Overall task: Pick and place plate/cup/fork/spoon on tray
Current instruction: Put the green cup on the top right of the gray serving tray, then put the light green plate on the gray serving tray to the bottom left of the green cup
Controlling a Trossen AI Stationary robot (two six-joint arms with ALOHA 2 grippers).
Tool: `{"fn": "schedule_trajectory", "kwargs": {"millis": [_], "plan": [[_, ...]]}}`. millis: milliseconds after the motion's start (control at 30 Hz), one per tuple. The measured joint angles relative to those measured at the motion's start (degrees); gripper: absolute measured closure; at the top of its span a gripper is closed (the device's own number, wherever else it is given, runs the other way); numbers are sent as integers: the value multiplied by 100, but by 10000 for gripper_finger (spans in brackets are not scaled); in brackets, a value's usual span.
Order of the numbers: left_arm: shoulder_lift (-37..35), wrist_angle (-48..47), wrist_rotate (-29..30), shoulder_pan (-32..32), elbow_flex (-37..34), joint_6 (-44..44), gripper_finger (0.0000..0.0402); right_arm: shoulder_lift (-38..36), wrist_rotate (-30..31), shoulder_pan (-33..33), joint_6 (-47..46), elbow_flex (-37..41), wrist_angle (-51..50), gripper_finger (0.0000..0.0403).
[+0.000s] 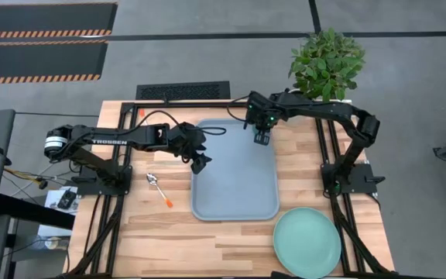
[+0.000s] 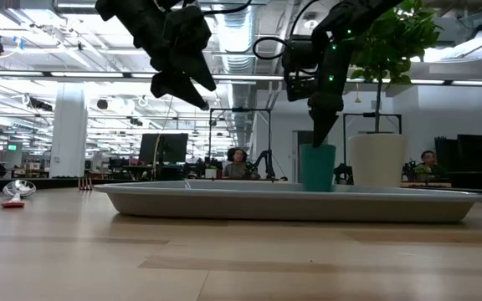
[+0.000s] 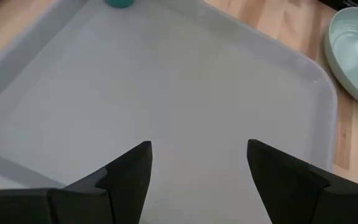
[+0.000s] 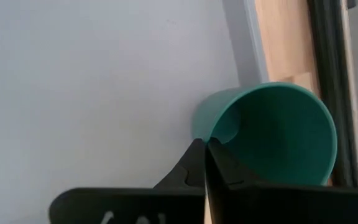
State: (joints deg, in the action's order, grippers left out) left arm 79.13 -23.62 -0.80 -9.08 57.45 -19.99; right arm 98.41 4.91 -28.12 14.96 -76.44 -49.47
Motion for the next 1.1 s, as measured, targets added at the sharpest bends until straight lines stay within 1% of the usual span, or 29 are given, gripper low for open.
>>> {"fn": "schedule_trajectory", "kwargs": {"millis": [133,333,433,667,800,1100], "plan": [[2,0,-31,1,1,0,151,0,-87,0,-56,0,1,384],[2,2,-30,2,1,0,151,0,-88,0,-115,0,-39,354],[2,2,-28,2,2,1,151,0,-88,-4,-142,2,-93,346],[2,20,-28,4,2,54,151,-9,-88,-4,-138,308,-94,325],[4,37,-1,4,2,66,151,-28,-88,19,-28,310,91,299],[4,46,16,4,2,87,151,-372,-5,22,-35,310,288,218]]}}
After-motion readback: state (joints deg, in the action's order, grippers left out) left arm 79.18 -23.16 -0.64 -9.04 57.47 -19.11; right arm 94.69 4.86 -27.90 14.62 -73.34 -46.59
